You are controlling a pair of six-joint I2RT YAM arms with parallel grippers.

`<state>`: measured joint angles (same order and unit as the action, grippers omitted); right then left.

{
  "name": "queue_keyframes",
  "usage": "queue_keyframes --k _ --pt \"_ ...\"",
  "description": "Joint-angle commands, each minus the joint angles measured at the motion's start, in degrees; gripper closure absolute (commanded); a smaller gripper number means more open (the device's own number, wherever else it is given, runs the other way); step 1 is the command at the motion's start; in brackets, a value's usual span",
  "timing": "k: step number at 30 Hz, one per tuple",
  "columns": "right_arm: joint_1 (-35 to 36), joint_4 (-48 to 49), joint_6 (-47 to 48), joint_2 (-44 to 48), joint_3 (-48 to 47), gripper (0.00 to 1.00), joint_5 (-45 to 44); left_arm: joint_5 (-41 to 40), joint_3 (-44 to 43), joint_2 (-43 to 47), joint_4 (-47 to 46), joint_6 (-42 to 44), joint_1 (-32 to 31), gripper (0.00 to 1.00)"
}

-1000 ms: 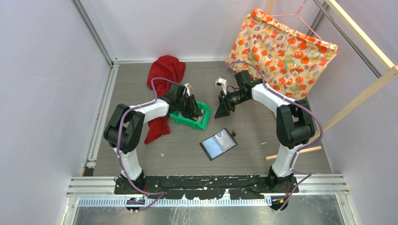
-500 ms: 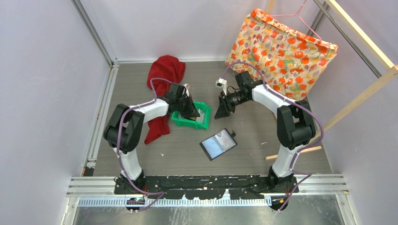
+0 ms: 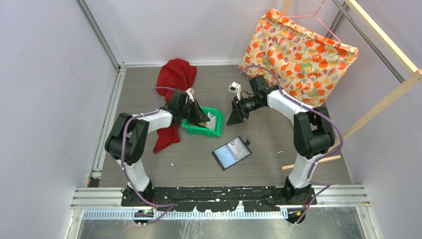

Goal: Put the credit cards into the card holder
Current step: Pick up the credit card from the storage box.

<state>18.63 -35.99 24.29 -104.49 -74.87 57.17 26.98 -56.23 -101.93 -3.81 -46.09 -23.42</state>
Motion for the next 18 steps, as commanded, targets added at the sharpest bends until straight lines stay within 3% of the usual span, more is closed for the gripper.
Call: queue_keyframes --k 1,5,8,18 --pt "-0.1 1.6 -1.1 1.7 0.5 0.58 1.2 3.1 0.7 -0.5 -8.3 -3.8 0.2 0.96" --pt "0.0 1.9 -1.3 1.5 0.6 0.58 1.2 5.4 0.0 -3.4 -9.1 -5.9 0.2 0.73" --pt "-0.1 1.9 -1.2 1.4 0.6 0.58 1.2 6.4 -0.3 -5.5 -9.6 -6.9 0.0 0.65" --pt "0.0 1.9 -1.3 1.3 0.6 0.58 1.4 3.5 -4.7 -6.4 -0.5 -2.7 -1.9 0.64"
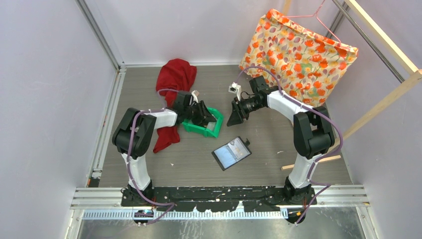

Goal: Put the credit cards into the card holder
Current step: Pick up the credit card from the storage box.

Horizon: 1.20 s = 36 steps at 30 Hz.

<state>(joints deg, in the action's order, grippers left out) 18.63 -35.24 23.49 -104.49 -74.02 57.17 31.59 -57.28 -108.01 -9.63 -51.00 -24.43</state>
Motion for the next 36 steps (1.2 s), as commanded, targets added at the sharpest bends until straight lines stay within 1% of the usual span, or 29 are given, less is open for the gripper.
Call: queue_keyframes --k 1,3,4,8,10,12,16,20,26,30,34,36 --pt "0.0 1.2 -0.6 1.3 -0.3 0.58 1.4 -1.4 -4.8 -0.6 6.9 3.5 -1.3 0.65" --pt "-0.1 1.2 -0.6 1.2 -0.3 0.58 1.4 -1.4 -6.3 -1.4 8.2 4.2 -1.9 0.69" --pt "-0.1 1.2 -0.6 1.3 -0.3 0.58 1.4 -0.4 -6.4 -1.7 7.5 3.8 -2.0 0.72" --pt "-0.1 1.2 -0.6 1.7 -0.1 0.58 1.3 2.4 -4.5 -1.8 1.3 0.4 -1.7 0.87" --pt "-0.1 1.1 -0.4 1.8 0.2 0.58 1.2 3.2 -3.1 -1.1 -1.4 -1.0 -1.1 0.91" --pt "-0.1 1.2 -0.4 1.8 0.2 0.58 1.3 3.5 -1.7 0.0 -3.4 -2.0 -0.4 0.92" --pt "0.0 1.1 -0.5 1.6 0.0 0.58 1.4 4.0 1.4 2.1 -8.4 -4.4 1.2 0.92" --pt "0.0 1.1 -0.6 1.3 -0.1 0.58 1.5 4.9 3.2 2.2 -12.1 -6.2 1.9 0.86" --pt "0.0 1.1 -0.7 0.9 -0.1 0.58 1.2 5.3 3.5 1.3 -12.6 -6.5 1.9 0.82" --pt "-0.1 1.0 -0.7 0.6 -0.3 0.58 1.3 5.5 2.8 1.2 -11.6 -6.1 1.9 0.8" --pt "0.0 0.8 -0.7 0.3 -0.6 0.58 1.3 5.7 2.7 0.9 -10.3 -5.6 1.9 0.75" --pt "0.0 0.8 -0.6 0.1 -0.7 0.58 1.3 5.9 2.6 0.6 -9.7 -5.4 1.9 0.74"
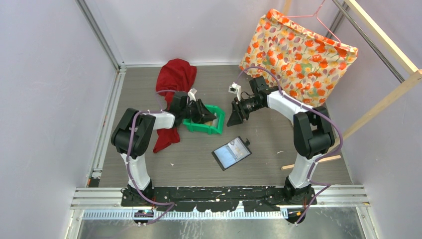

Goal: Put the credit cards into the card holder
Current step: Pick up the credit card from the storage box.

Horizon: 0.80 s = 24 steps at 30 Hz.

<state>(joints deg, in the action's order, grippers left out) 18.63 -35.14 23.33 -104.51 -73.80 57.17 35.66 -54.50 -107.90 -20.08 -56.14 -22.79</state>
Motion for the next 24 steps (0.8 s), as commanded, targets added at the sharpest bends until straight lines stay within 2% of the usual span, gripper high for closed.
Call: queue_keyframes --k 1,5,10,17,24 --pt "0.0 0.7 -0.6 0.2 -0.9 0.58 1.3 2.1 -0.1 0.4 0.7 -0.4 0.3 0.74" --pt "0.0 0.6 -0.5 0.2 -0.9 0.58 1.4 1.5 -0.8 0.1 2.9 0.3 0.3 0.74" --pt "0.0 0.6 -0.5 0.0 -0.9 0.58 1.4 -2.0 -6.4 -0.2 15.4 6.9 -1.7 0.65" --pt "0.0 0.6 -0.5 0.3 -0.7 0.58 1.2 -13.0 -14.4 -0.5 30.6 14.3 -7.1 0.63" --pt "0.0 0.6 -0.4 0.2 -0.8 0.58 1.5 -24.0 -19.8 -1.4 39.8 19.2 -11.3 0.75"
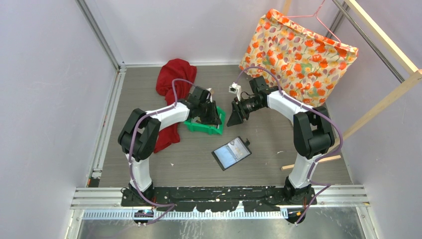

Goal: Put the credit cards into the card holder
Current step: Pick up the credit card from the storage box.

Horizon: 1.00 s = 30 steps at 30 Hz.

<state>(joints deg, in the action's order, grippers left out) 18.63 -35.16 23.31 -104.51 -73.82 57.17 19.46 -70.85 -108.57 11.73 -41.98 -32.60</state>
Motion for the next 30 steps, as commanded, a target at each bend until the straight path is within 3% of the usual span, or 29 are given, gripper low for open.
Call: queue_keyframes --k 1,8,19,30 --pt "0.0 0.6 -0.4 0.2 -0.8 0.58 1.5 -9.1 -4.0 -0.6 9.0 5.9 -1.9 0.79" --pt "-0.1 0.5 -0.2 0.5 -0.6 0.58 1.4 -11.2 -3.9 2.2 9.8 7.1 -1.7 0.98" --pt "0.1 1.6 -4.4 -1.2 -2.2 0.58 0.3 -6.6 -0.9 7.3 7.5 5.8 2.2 1.0" --pt "1.2 18.4 -36.8 -6.7 -7.2 0.56 0.1 -2.0 5.6 11.7 -2.7 16.4 2.9 1.0"
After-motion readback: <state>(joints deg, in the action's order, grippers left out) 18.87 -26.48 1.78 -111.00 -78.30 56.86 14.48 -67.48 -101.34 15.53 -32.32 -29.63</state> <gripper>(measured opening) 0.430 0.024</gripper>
